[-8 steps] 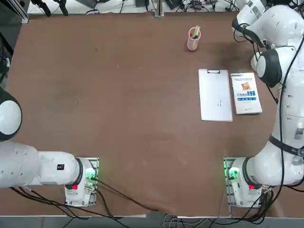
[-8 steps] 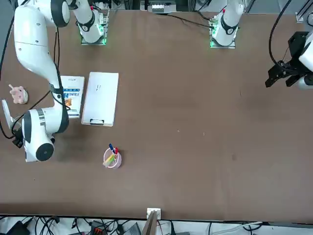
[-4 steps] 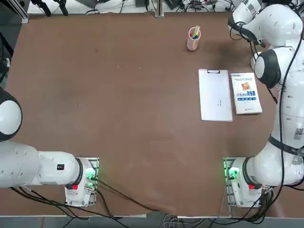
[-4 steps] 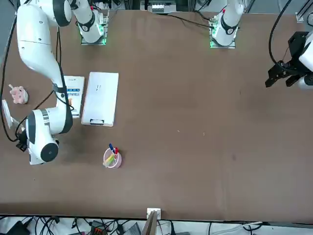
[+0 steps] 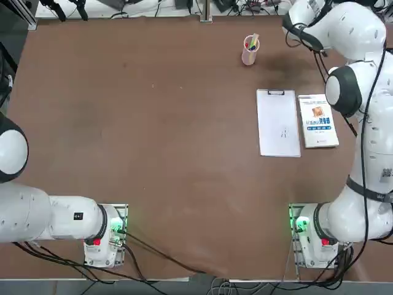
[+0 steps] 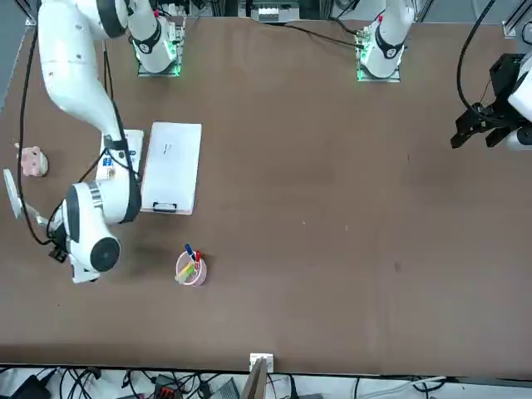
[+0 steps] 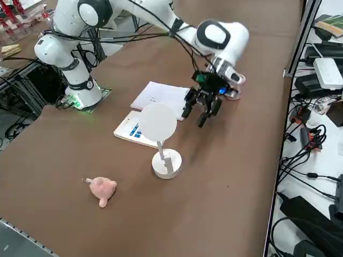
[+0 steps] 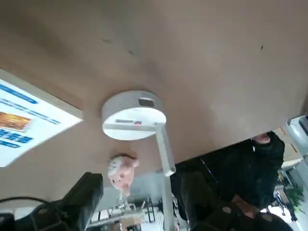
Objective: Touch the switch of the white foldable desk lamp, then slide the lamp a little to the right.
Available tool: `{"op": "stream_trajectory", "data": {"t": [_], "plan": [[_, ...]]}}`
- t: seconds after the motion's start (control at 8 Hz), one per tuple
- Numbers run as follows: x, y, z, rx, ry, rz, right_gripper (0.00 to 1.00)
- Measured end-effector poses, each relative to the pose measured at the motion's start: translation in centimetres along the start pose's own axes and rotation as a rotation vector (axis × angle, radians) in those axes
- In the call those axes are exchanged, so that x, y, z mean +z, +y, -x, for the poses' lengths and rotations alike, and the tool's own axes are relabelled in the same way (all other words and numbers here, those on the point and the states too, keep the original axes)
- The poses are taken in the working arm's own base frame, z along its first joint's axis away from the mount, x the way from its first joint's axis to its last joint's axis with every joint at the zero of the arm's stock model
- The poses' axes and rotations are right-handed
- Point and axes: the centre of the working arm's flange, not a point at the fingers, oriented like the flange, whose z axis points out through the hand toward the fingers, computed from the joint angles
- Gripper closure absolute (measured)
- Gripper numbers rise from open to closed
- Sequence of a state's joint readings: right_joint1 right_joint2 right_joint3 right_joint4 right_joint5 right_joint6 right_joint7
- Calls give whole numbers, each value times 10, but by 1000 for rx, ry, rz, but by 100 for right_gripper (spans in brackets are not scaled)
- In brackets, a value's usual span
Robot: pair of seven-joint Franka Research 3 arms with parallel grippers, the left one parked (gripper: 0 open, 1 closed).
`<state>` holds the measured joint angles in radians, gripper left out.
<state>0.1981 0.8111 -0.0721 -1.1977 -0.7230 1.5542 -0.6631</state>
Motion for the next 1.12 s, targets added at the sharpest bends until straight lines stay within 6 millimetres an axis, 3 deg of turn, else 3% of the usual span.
{"op": "stream_trajectory", "data": {"t": [0.25, 0.5, 1.12], "plan": [[-73, -17, 29, 20, 131, -46, 0], [-133, -38, 79, 71, 275, -187, 0], [-216, -87, 242, 422, 445, -465, 0]]}}
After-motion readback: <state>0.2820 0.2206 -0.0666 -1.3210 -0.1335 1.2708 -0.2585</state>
